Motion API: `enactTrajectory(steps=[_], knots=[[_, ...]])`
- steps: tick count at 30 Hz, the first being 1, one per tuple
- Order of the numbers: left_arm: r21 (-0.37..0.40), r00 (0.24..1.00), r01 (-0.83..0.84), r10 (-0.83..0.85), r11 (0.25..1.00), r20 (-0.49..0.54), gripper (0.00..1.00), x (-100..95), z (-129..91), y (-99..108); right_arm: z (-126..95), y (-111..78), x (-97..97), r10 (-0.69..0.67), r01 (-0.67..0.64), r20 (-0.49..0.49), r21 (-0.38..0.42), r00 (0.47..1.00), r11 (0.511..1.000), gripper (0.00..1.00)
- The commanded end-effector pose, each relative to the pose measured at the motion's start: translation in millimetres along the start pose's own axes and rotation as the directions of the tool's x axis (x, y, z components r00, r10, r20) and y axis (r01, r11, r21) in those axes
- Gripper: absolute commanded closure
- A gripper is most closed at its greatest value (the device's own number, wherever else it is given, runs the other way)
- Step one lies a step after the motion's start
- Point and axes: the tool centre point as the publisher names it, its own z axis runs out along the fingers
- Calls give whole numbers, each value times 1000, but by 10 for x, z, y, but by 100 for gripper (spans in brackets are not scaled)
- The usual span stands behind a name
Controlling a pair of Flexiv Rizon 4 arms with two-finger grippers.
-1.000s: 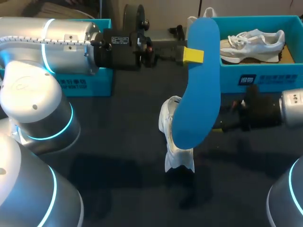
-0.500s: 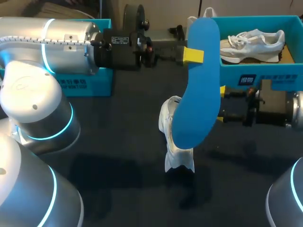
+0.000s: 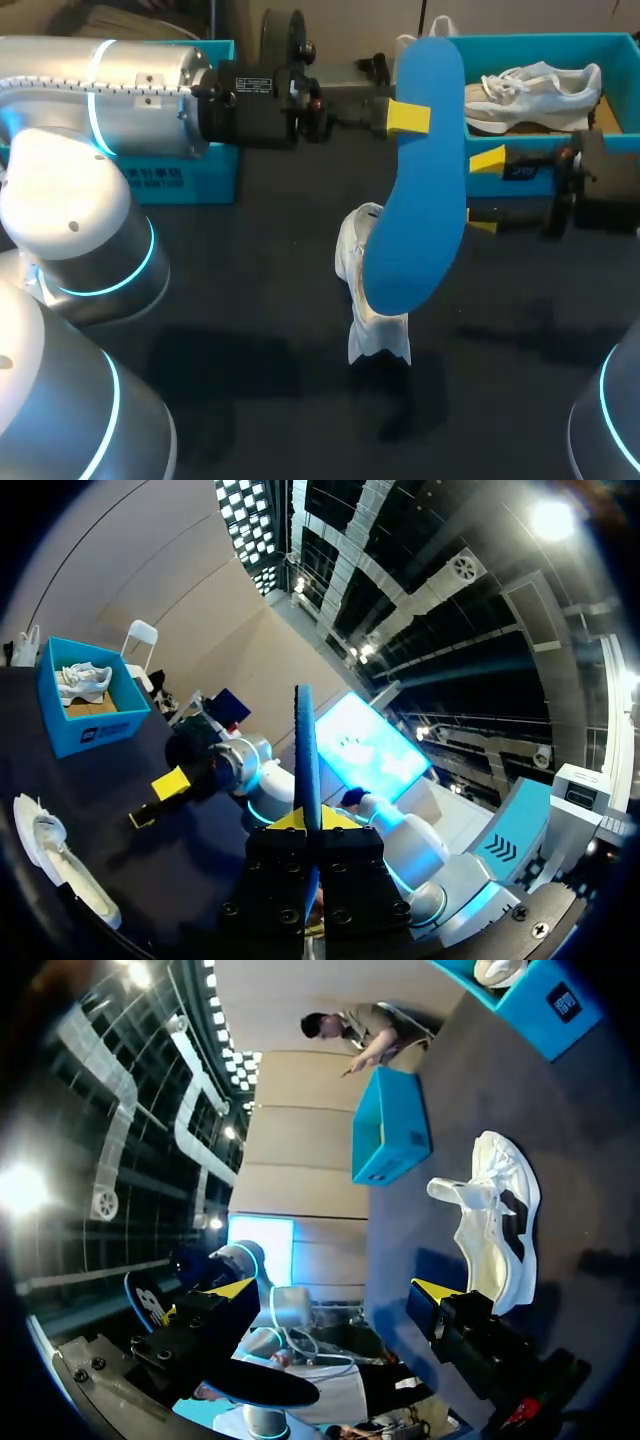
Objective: Take the shoe out of the shoebox, open the shoe tongue, remove and reinsert the insole, then place the shoe into the shoebox
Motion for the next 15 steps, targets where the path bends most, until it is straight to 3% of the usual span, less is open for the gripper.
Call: enactTrajectory(steps=[1,12,15], knots=[[-1,1000,0,0,1000,0,100,-2,9,-1,13,86,41,-14,15,-11,34,1000,999,0],[-1,1000,0,0,1000,0,100,-2,9,-1,13,86,41,-14,15,-11,34,1000,999,0],[-37,987,-159,159,987,-8,100,-92,-40,71,13,86,41,-14,15,-11,34,1000,999,0]])
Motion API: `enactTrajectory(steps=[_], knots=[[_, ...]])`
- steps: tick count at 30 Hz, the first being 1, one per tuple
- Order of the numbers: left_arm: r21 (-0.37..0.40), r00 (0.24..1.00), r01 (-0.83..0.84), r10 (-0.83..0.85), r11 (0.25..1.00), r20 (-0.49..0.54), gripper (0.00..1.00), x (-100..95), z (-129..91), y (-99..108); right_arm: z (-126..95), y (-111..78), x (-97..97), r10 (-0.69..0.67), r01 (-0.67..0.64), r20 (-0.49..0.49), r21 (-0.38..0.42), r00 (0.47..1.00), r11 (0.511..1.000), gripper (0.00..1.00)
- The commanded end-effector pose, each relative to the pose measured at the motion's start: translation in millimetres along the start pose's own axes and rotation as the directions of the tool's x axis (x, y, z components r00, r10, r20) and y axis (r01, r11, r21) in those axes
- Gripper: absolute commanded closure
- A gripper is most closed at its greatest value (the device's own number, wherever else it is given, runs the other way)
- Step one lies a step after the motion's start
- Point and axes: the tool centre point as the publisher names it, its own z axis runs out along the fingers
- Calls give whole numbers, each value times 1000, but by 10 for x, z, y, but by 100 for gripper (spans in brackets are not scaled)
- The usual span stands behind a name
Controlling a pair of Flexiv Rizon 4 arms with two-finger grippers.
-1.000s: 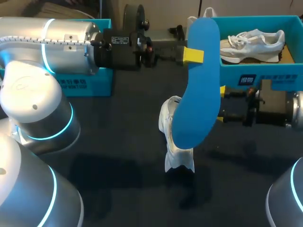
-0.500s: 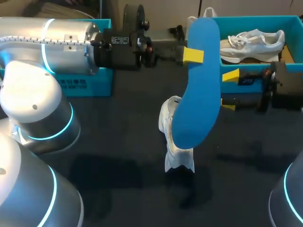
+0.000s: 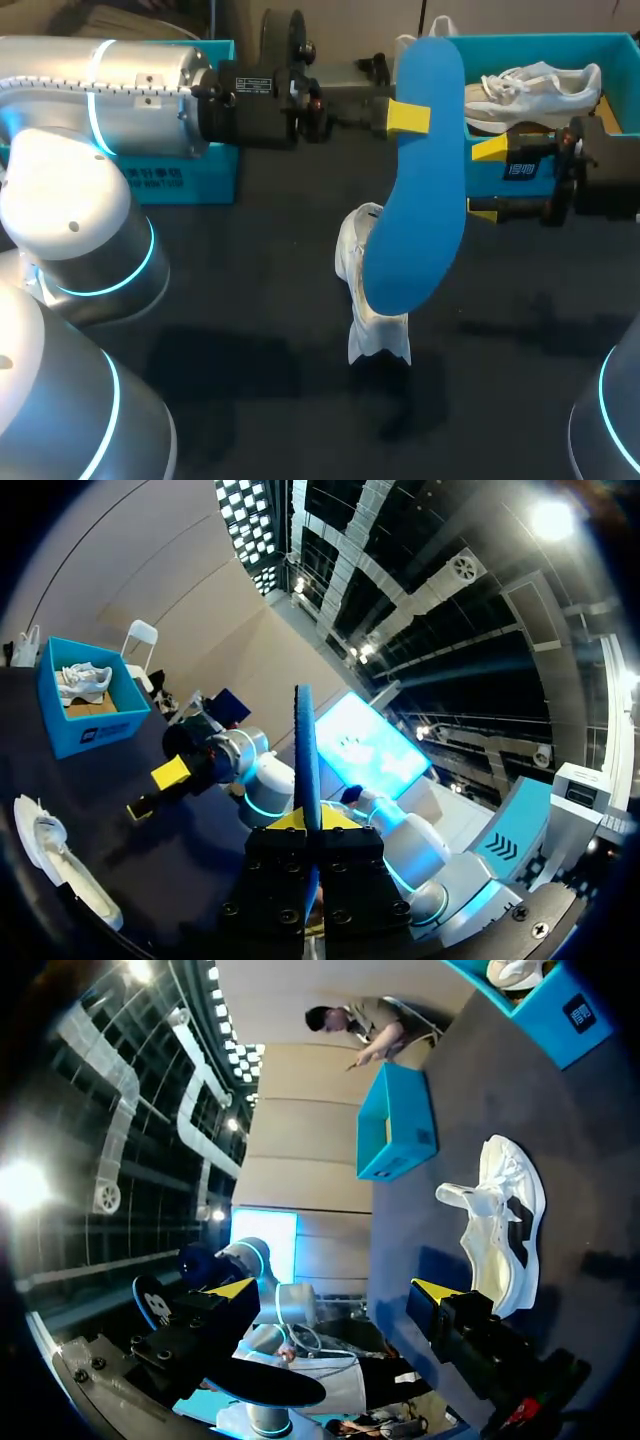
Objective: Take the shoe out of the shoebox, open the shoe tongue, remove and reinsert the insole, then place the shoe into the shoebox
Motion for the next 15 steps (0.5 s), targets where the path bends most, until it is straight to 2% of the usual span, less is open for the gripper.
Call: enactTrajectory(steps=[1,4,7,8,11,13,15], knots=[[-33,984,-179,178,983,-16,100,-110,-73,76,9,10,-7,0,0,1,1,1000,1000,0],[-49,946,-324,323,945,-21,100,-193,-137,129,9,10,-7,0,0,1,1,1000,1000,0],[-66,824,-567,565,821,-49,100,-298,-229,187,9,10,-7,0,0,1,1,1000,1000,0],[-62,805,-593,592,803,-43,100,-325,-256,199,9,10,-7,0,0,1,1,1000,1000,0],[-61,603,-798,795,600,-68,100,-438,-348,216,9,10,-7,0,0,1,1,1000,1000,0],[-73,436,-900,894,431,-99,100,-508,-420,234,9,10,-7,0,0,1,1,1000,1000,0],[-49,353,-935,933,350,-72,100,-540,-474,227,9,10,-7,0,0,1,1,1000,1000,0]])
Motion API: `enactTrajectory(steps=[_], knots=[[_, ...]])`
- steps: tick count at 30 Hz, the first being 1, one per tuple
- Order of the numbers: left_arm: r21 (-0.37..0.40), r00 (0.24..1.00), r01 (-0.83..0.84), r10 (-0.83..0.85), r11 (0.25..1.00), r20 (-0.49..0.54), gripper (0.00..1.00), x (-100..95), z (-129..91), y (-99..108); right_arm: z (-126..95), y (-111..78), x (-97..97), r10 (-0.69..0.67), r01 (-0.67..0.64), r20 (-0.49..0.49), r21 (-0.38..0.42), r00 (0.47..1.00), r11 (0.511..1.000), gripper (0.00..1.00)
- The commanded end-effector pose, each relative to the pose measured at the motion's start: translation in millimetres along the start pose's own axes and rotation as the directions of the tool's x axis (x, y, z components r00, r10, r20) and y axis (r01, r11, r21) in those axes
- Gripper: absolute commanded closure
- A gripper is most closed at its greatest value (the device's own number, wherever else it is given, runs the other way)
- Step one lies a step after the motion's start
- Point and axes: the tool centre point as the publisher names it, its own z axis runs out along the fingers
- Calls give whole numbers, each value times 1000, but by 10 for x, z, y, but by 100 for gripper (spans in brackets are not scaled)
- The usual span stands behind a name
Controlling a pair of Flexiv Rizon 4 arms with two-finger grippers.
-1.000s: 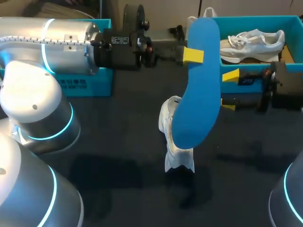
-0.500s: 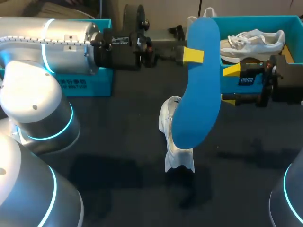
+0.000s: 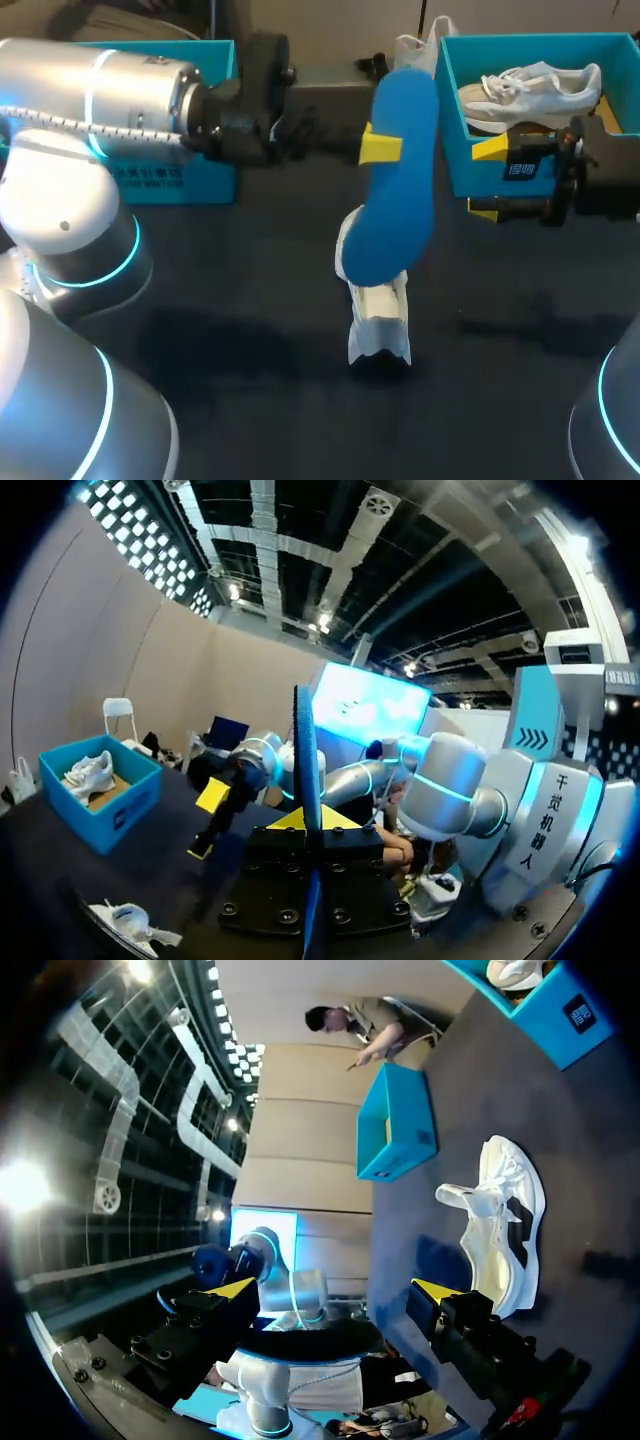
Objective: Take the shoe out of the shoebox, open the shoe tongue, remove and reinsert the insole, then place the shoe into the shoebox
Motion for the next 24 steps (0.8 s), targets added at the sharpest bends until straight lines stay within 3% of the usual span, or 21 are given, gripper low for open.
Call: enactTrajectory(steps=[1,4,10,24], knots=[[-14,688,-725,725,688,-18,100,-43,-226,88,13,7,-7,0,0,1,1,1000,1000,0],[-1,469,-883,882,470,-51,100,-117,-290,128,13,7,-7,0,0,1,1,1000,1000,0],[-7,252,-968,962,252,-109,100,-163,-404,133,13,7,-7,0,0,1,1,1000,1000,0],[-31,276,-961,956,274,-99,100,-145,-464,109,13,7,-7,0,0,1,1,1000,1000,0]])
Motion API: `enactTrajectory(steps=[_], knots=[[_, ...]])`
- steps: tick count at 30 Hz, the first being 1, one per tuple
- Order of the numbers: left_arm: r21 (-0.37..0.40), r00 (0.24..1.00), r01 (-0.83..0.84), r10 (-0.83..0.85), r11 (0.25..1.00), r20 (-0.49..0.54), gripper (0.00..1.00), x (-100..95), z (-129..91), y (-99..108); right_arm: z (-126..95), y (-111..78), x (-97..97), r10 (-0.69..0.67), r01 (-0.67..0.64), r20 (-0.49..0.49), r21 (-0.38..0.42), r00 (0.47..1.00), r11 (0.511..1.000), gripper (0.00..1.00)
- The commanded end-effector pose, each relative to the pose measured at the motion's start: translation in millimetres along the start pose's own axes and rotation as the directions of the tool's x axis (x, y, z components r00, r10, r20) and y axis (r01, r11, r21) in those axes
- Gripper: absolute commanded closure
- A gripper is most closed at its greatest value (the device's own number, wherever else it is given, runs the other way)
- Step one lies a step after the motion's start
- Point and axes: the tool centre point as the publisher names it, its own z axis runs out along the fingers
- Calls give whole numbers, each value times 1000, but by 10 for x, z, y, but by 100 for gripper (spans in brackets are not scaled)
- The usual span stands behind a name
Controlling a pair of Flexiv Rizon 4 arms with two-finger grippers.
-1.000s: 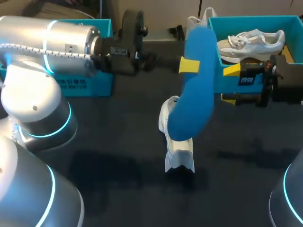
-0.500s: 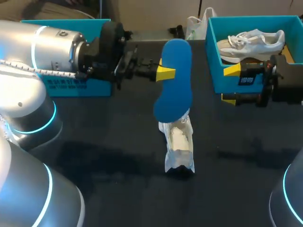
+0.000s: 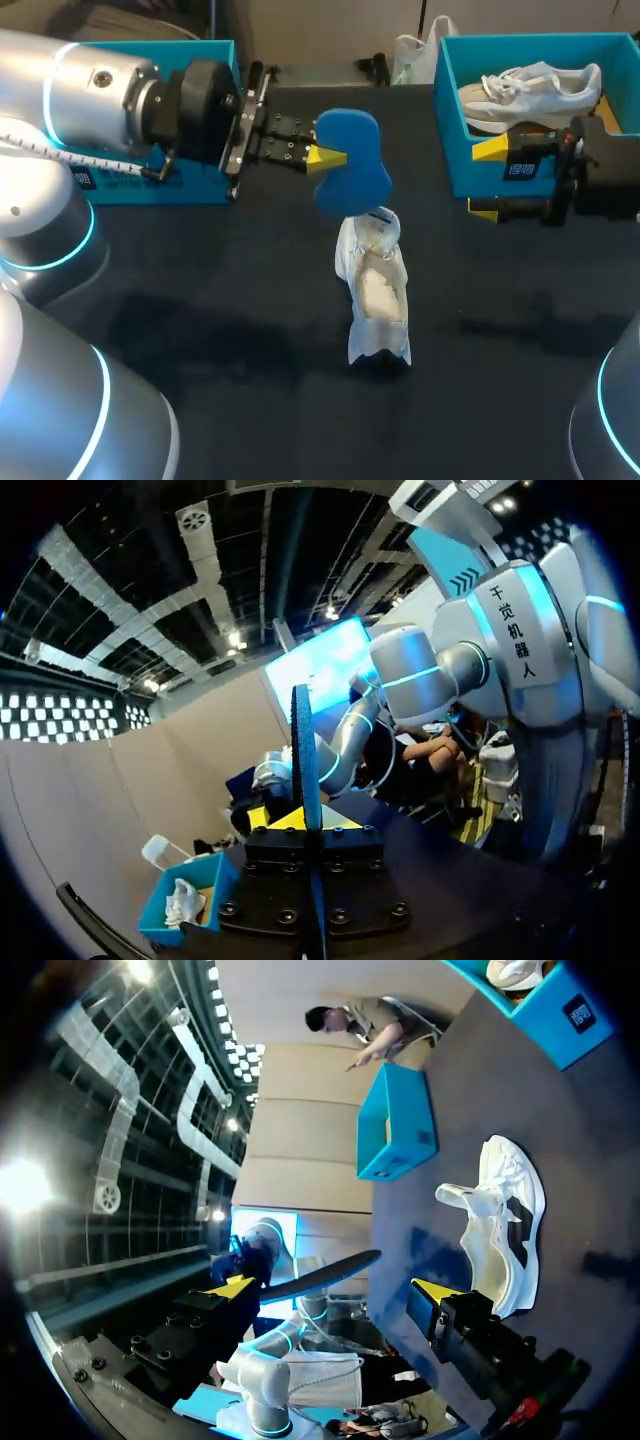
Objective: Take the shoe out of the shoebox, open the shoe tongue, remove and reinsert the insole, then place the shoe into the shoebox
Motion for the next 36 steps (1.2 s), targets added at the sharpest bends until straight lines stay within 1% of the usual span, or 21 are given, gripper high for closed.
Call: enactTrajectory(steps=[1,7,8,11,12,13,14,16,17,18,19,20,21,22,24,27,28,29,31,33,36], knots=[[-34,879,-477,476,878,-40,100,-7,-12,-2,14,10,-7,0,0,1,1,1000,1000,0],[-34,879,-477,476,878,-40,100,-7,-12,-2,14,10,-7,0,0,1,1,1000,1000,0],[-31,865,-502,501,864,-27,100,-1,0,36,14,10,-7,0,0,1,1,1000,1000,0],[-30,765,-643,644,765,-7,100,28,15,159,14,10,-7,0,0,1,1,1000,1000,0],[-42,763,-646,646,763,12,100,43,13,208,14,10,-7,0,0,1,1,1000,1000,0],[-32,716,-696,697,717,28,100,47,10,248,14,10,-7,0,0,1,1,1000,1000,0],[-36,693,-719,720,694,38,100,62,11,284,14,10,-7,0,0,1,1,1000,1000,0],[-6,615,-787,785,617,78,100,84,10,345,14,10,-7,0,0,1,1,1000,1000,0],[-17,572,-818,815,575,90,100,90,13,368,14,10,-7,0,0,1,1,1000,1000,0],[-7,495,-868,865,497,85,100,109,19,416,14,10,-7,0,0,1,1,1000,1000,0],[-28,483,-872,869,488,105,100,107,27,439,14,10,-7,0,0,1,1,1000,1000,0],[-26,401,-914,910,406,104,100,108,34,481,14,10,-7,0,0,1,1,1000,1000,0],[-45,385,-919,917,392,106,100,108,36,517,14,10,-7,0,0,1,1,1000,1000,0],[-57,327,-941,939,335,109,100,100,42,554,14,10,-7,0,0,1,1,1000,1000,0],[-81,260,-960,960,268,100,100,87,44,626,24,16,1,-2,2,-1,-2,1000,1000,0],[-123,202,-969,974,214,106,100,61,47,704,70,28,37,-8,8,-17,4,1000,1000,0],[-142,213,-964,971,227,107,100,56,52,715,95,30,36,12,-12,-7,10,1000,1000,0],[-147,168,-972,980,182,104,100,50,57,737,121,38,37,14,-14,-5,14,1000,1000,0],[-164,168,-969,980,183,105,100,47,68,761,181,53,31,43,-43,-9,32,999,999,0],[-174,134,-973,987,148,93,100,39,83,793,238,62,21,57,-56,-12,39,998,998,0],[-194,129,-971,989,142,79,100,9,96,825,320,69,34,46,-44,-27,49,999,998,0]])
